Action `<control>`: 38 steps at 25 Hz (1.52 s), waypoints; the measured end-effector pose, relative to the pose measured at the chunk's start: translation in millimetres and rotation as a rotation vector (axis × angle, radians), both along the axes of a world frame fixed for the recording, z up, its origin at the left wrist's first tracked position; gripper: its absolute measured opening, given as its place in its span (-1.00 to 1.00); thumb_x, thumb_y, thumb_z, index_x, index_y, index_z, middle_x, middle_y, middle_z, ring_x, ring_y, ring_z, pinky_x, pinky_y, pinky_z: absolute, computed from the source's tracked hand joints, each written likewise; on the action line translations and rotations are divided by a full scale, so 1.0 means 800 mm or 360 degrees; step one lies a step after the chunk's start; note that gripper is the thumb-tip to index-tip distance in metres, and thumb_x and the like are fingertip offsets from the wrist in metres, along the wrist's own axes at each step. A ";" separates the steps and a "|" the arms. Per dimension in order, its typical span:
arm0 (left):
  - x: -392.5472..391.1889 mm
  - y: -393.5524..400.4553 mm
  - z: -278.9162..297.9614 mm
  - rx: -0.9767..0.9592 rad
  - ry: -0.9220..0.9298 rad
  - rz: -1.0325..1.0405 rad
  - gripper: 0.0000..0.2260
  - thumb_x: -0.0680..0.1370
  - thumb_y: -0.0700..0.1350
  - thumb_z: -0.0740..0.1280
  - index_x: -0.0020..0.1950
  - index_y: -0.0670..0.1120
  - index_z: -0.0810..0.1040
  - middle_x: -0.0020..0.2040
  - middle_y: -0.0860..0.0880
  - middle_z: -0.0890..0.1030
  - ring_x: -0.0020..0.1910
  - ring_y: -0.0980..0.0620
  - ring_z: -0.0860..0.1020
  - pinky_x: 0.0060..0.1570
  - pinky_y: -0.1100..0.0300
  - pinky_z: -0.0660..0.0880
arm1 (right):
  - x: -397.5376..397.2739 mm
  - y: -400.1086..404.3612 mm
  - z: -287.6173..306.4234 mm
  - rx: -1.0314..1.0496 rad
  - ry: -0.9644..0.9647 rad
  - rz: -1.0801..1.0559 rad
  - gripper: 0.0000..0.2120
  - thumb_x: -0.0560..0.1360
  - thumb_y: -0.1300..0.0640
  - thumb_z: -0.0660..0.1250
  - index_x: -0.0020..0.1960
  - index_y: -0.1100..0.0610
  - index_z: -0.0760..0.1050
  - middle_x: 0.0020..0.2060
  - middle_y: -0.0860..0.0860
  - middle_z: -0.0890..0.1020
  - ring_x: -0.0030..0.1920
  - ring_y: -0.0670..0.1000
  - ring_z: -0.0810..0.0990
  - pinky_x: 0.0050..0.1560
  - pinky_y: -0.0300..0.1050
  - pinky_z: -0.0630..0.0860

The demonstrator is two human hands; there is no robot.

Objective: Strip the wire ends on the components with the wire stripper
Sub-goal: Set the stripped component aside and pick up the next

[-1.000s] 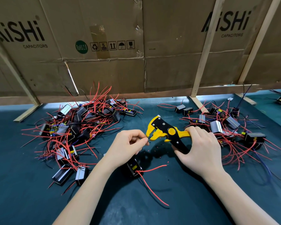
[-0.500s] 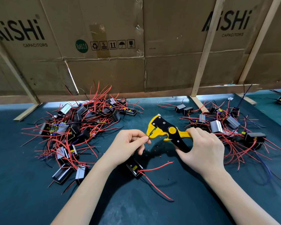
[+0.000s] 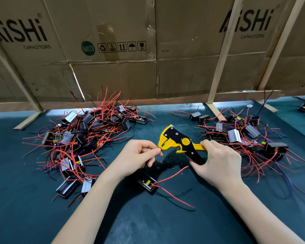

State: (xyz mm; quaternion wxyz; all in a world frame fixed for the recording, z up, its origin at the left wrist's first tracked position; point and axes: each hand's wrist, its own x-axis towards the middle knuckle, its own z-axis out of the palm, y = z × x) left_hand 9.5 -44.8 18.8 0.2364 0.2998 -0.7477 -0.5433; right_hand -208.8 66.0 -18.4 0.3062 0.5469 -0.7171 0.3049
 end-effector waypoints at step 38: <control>-0.025 0.033 0.012 -0.0116 0.0242 -0.0420 -0.19 0.47 -0.21 0.46 0.58 -0.01 0.07 0.42 -0.04 0.42 0.33 0.08 0.48 0.19 0.16 0.48 | -0.006 -0.004 -0.004 0.0372 -0.0499 0.0066 -0.56 0.25 -0.18 0.55 -0.09 0.09 0.50 -0.22 -0.01 0.57 -0.15 0.17 0.58 -0.16 -0.02 0.43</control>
